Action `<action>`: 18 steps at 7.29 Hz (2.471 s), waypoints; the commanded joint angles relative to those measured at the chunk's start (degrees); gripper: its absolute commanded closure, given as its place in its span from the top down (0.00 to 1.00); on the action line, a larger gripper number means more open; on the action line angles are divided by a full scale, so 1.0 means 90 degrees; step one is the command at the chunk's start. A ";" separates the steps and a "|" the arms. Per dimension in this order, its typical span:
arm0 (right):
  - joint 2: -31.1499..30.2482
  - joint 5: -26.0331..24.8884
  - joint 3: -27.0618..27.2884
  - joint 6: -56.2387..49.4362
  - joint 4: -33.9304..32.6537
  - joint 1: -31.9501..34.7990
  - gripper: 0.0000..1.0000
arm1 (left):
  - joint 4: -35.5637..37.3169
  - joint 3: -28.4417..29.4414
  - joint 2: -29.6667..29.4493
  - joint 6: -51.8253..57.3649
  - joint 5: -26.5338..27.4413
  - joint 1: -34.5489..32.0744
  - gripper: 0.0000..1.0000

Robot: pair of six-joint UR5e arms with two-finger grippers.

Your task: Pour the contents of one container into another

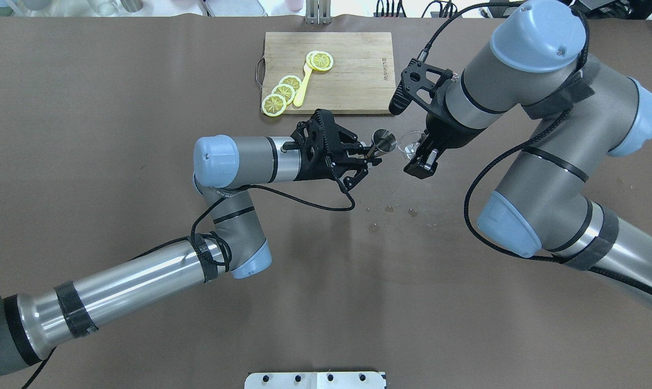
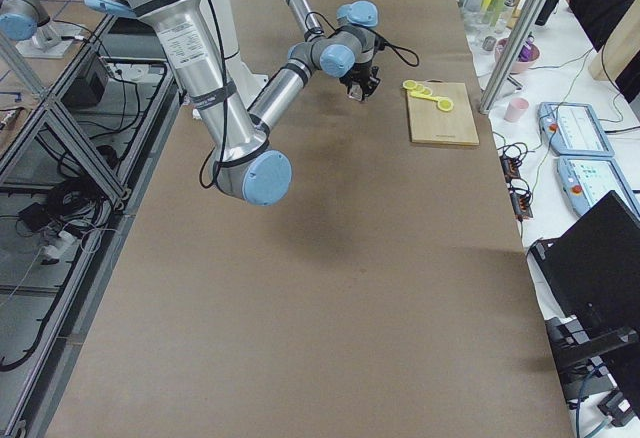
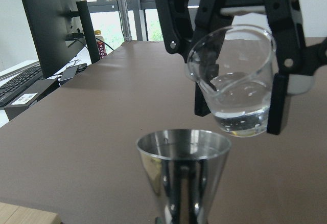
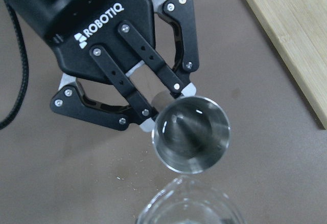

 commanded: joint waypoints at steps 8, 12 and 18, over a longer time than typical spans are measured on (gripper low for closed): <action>0.0825 0.0020 -0.0257 -0.0215 -0.1763 -0.0009 0.00 | -0.0098 0.0000 0.0019 -0.0012 0.0013 0.0010 0.00; 0.1205 0.0029 -0.0452 -0.0635 -0.2574 0.0001 0.00 | -0.0146 0.0000 0.0029 -0.0012 0.0013 0.0020 0.00; 0.1723 0.0157 -0.0843 -0.0654 -0.3522 0.0001 0.00 | -0.0156 -0.0010 0.0020 -0.0070 0.0023 0.0030 0.00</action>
